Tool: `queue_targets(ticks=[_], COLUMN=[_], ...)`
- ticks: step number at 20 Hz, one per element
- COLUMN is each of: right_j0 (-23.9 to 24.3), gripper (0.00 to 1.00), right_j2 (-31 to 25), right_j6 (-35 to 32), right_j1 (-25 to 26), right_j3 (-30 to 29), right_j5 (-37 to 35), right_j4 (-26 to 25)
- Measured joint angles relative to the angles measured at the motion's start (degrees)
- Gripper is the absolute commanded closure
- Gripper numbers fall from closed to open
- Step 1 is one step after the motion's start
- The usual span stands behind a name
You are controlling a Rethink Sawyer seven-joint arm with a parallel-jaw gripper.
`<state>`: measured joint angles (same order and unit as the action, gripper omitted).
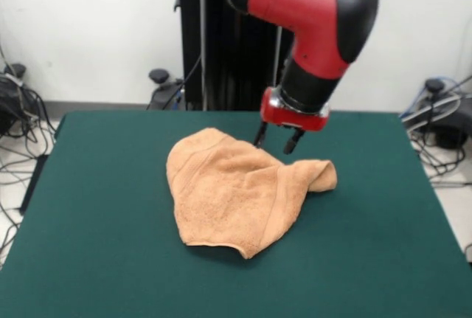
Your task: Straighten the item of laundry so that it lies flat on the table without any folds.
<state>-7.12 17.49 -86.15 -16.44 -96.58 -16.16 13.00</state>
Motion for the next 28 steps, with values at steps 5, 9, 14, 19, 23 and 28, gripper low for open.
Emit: queue_targets(ticks=[5, 9, 14, 19, 23, 28], right_j0=[1.2, -1.3, -5.8, -8.4, -9.7, -10.3], gripper=[0.00, 0.00, 0.00, 0.00, 0.00, 0.00], right_j2=[0.1, 1.8, 3.5, 4.5, 5.2, 5.5], right_j6=[0.0, 0.0, -0.1, -1.1, -3.1, -6.2], right_j1=[0.3, 1.7, 3.0, 4.6, 6.5, 8.8], right_j3=[0.1, 1.4, 4.3, 8.7, 13.6, 18.7], right_j5=[0.2, 0.1, -3.7, -10.3, -15.2, -17.0], right_j4=[0.0, 0.0, 1.2, 3.9, 6.3, 7.9])
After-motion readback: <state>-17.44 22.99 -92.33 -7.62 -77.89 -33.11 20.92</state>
